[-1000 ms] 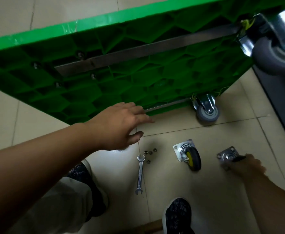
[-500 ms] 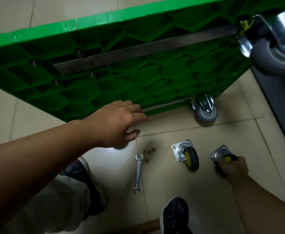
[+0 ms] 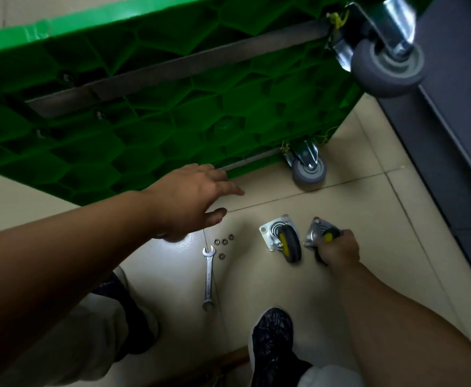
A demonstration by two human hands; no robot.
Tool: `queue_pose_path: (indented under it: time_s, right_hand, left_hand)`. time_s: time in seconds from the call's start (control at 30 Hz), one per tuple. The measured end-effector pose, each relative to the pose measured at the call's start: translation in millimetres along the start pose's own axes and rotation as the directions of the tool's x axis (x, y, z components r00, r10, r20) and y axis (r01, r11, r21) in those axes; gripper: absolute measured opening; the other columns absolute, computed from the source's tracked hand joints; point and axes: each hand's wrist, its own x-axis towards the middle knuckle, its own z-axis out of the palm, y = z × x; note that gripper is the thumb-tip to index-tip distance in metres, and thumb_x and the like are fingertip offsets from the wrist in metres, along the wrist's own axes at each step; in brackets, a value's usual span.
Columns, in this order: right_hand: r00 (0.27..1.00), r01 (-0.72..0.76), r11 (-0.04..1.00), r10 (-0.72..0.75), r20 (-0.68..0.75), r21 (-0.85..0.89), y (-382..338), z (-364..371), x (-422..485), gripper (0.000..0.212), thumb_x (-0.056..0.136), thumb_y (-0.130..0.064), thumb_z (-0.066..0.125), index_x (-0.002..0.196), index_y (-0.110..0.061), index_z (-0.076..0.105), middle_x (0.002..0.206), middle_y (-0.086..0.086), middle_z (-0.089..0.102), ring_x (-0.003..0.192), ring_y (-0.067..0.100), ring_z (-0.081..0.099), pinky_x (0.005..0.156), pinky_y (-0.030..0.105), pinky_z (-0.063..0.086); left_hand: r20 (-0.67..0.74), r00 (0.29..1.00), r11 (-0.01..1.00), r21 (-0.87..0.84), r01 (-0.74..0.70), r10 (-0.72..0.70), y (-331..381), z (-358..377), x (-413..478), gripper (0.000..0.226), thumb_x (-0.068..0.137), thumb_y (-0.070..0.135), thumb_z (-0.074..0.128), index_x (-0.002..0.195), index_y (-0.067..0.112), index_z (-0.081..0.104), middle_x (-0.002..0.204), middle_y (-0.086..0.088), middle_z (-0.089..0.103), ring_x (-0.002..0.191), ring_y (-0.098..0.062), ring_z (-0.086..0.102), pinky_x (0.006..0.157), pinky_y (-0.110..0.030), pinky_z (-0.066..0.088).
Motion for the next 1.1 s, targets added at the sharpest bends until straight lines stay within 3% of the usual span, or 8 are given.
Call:
queue_pose_path:
  time_s: [0.17, 0.4, 0.5, 0.63, 0.73, 0.83, 0.97, 1.1]
  right_hand:
    - [0.997, 0.043, 0.996, -0.037, -0.065, 0.084, -40, -13, -32, 0.057, 0.084, -0.028, 0.079, 0.129, -0.006, 0.052, 0.130, 0.023, 0.061, 0.117, 0.042, 0.060, 0.093, 0.042, 0.048]
    - [0.948, 0.313, 0.943, -0.304, -0.093, 0.113, -123, -39, -110, 0.054, 0.080, -0.027, 0.081, 0.125, -0.012, 0.055, 0.124, 0.013, 0.065, 0.110, 0.036, 0.064, 0.081, 0.032, 0.045]
    - [0.884, 0.467, 0.868, -0.460, -0.085, 0.169, -151, -50, -155, 0.053, 0.075, -0.027, 0.083, 0.118, -0.016, 0.054, 0.119, 0.007, 0.067, 0.107, 0.032, 0.065, 0.090, 0.037, 0.052]
    - [0.797, 0.587, 0.753, -0.602, -0.050, 0.297, -176, -64, -232, 0.043, 0.078, -0.025, 0.080, 0.108, -0.023, 0.049, 0.096, -0.004, 0.065, 0.078, 0.013, 0.062, 0.070, 0.029, 0.050]
    - [0.698, 0.670, 0.629, -0.715, -0.045, 0.394, -181, -60, -284, 0.044, 0.075, -0.022, 0.084, 0.102, -0.027, 0.049, 0.086, -0.011, 0.064, 0.070, 0.001, 0.061, 0.067, 0.026, 0.052]
    - [0.652, 0.664, 0.540, -0.757, -0.047, 0.517, -187, -47, -324, 0.045, 0.074, -0.018, 0.086, 0.102, -0.024, 0.052, 0.082, -0.008, 0.067, 0.061, -0.006, 0.060, 0.056, 0.010, 0.046]
    - [0.687, 0.482, 0.485, -0.726, 0.028, 0.730, -195, -26, -361, 0.045, 0.075, -0.012, 0.087, 0.108, -0.016, 0.057, 0.090, 0.000, 0.072, 0.066, -0.001, 0.066, 0.058, 0.012, 0.049]
    - [0.692, 0.395, 0.478, -0.717, 0.088, 0.784, -203, -12, -371, 0.043, 0.077, -0.008, 0.085, 0.110, -0.011, 0.058, 0.088, 0.002, 0.072, 0.068, 0.002, 0.067, 0.060, 0.015, 0.051]
  left_hand:
    - [-0.053, 0.998, 0.998, 0.050, 0.028, -0.025, -7, -25, -22, 0.054, 0.097, 0.045, 0.056, 0.148, 0.031, 0.047, 0.135, 0.000, 0.056, 0.124, -0.022, 0.051, 0.103, -0.036, 0.039]
    - [-0.111, 0.987, 0.988, 0.094, 0.126, -0.115, -6, -66, -78, 0.056, 0.095, 0.046, 0.061, 0.148, 0.034, 0.048, 0.132, -0.001, 0.059, 0.121, -0.023, 0.054, 0.099, -0.037, 0.045]
    - [-0.167, 0.969, 0.977, 0.081, 0.199, -0.184, -3, -86, -113, 0.057, 0.095, 0.048, 0.061, 0.148, 0.037, 0.046, 0.132, 0.003, 0.058, 0.122, -0.019, 0.054, 0.099, -0.035, 0.045]
    - [-0.240, 0.912, 0.942, -0.034, 0.335, -0.333, -6, -107, -158, 0.056, 0.096, 0.046, 0.060, 0.149, 0.038, 0.045, 0.136, 0.006, 0.056, 0.124, -0.017, 0.053, 0.098, -0.035, 0.048]
    - [-0.262, 0.862, 0.899, -0.190, 0.395, -0.435, -12, -111, -183, 0.054, 0.097, 0.046, 0.061, 0.148, 0.035, 0.047, 0.136, 0.007, 0.058, 0.124, -0.014, 0.054, 0.100, -0.037, 0.049]
    - [-0.256, 0.841, 0.860, -0.331, 0.388, -0.477, -15, -111, -195, 0.058, 0.095, 0.052, 0.061, 0.147, 0.033, 0.047, 0.133, 0.010, 0.061, 0.122, -0.009, 0.056, 0.103, -0.035, 0.049]
    - [-0.291, 0.846, 0.818, -0.516, 0.255, -0.447, -22, -107, -202, 0.047, 0.091, 0.059, 0.062, 0.134, 0.041, 0.057, 0.129, 0.016, 0.064, 0.118, -0.004, 0.060, 0.101, -0.040, 0.052]
    - [-0.394, 0.809, 0.783, -0.610, 0.124, -0.435, -32, -96, -211, 0.021, 0.099, 0.035, 0.062, 0.120, 0.037, 0.065, 0.114, 0.017, 0.070, 0.108, -0.007, 0.065, 0.094, -0.043, 0.055]
